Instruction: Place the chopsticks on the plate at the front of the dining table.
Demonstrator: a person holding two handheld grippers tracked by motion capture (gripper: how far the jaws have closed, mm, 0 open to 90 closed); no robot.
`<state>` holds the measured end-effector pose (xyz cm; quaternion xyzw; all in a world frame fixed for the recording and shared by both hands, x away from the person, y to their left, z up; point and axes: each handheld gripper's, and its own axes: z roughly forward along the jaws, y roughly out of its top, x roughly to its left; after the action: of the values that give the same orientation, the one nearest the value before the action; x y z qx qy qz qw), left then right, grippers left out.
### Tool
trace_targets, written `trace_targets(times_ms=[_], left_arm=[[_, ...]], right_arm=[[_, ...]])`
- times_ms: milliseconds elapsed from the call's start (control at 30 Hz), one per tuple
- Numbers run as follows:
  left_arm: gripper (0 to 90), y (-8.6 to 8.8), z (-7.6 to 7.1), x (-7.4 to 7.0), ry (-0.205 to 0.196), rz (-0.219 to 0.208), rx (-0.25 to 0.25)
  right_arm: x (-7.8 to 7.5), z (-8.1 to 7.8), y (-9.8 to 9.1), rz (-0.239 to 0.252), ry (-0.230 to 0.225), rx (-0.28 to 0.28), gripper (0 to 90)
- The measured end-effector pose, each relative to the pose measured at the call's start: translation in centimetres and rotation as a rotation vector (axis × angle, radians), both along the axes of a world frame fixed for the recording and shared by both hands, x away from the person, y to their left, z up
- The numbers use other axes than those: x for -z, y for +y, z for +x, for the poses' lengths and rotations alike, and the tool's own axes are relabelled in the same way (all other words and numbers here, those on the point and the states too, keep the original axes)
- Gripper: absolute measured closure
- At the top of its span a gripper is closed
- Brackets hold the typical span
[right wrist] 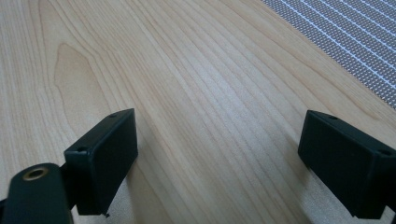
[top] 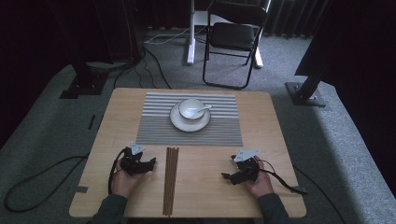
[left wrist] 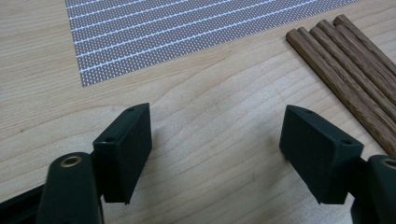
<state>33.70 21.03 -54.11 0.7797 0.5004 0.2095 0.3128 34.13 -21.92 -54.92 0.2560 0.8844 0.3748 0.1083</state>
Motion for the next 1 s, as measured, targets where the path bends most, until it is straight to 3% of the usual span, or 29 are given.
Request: trace_targets(times_ms=[233,433,467,667,1000], left_arm=[[26.8,-0.1,0.0,-0.1,0.008,0.004,-0.003],[36.6,0.0,-0.2,-0.4,0.026,0.01,-0.011],[43.2,0.0,-0.2,-0.5,0.03,0.009,-0.021],[48.2,0.5,-0.3,-0.9,0.063,-0.06,-0.045],[47.8,0.4,-0.8,-1.5,0.039,-0.08,-0.036]], right_arm=[[0.0,0.0,0.0,0.002,-0.001,0.008,11.5],[0.0,0.0,0.0,0.002,0.0,0.008,11.5],[0.0,0.0,0.0,0.002,0.0,0.008,11.5],[0.0,0.0,0.0,0.001,0.0,0.007,11.5],[0.0,0.0,0.0,0.001,0.0,0.006,11.5]])
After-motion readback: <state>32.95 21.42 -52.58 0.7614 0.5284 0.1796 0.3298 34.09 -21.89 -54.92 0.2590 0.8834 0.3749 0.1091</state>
